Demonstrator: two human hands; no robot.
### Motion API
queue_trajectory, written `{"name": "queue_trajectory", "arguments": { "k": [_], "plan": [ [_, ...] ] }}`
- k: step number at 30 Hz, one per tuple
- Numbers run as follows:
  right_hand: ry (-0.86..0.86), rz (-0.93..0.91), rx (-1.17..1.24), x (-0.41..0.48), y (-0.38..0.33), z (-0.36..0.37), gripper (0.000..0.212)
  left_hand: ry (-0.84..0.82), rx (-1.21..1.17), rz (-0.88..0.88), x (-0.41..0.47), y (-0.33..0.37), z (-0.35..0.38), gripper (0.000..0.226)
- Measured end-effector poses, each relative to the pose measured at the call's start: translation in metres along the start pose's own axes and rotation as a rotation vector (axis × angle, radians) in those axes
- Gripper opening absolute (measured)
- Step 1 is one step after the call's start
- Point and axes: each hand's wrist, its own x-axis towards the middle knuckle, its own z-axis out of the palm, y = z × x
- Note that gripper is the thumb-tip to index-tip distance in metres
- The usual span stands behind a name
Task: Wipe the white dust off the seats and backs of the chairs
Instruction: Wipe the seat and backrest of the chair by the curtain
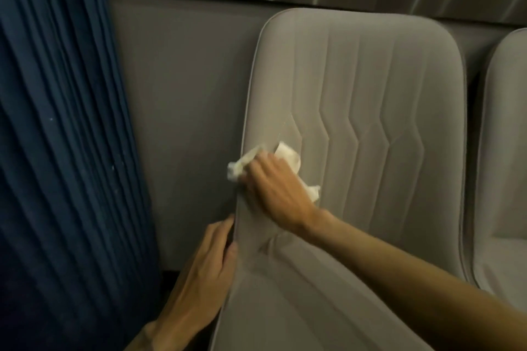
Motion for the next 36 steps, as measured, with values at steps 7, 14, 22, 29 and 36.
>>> {"name": "queue_trajectory", "arguments": {
  "k": [7,14,22,29,36],
  "plan": [
    [-0.019,0.139,0.137,-0.035,-0.034,0.016,0.013,-0.063,-0.058,-0.096,-0.026,-0.002,0.001,0.042],
    [-0.500,0.130,0.327,-0.106,-0.082,0.016,0.033,-0.111,-0.079,-0.142,-0.049,-0.012,0.002,0.044],
    [-0.486,0.409,0.202,-0.100,-0.084,0.021,0.027,-0.124,-0.083,-0.144,-0.056,-0.013,-0.004,0.048],
    [-0.532,0.350,0.291,-0.099,-0.102,0.002,0.024,-0.117,-0.093,-0.158,-0.058,-0.013,-0.008,0.049],
    [-0.571,0.114,0.543,-0.126,-0.182,-0.047,0.025,-0.108,-0.070,-0.145,-0.058,-0.009,-0.007,0.042]
  ]
}}
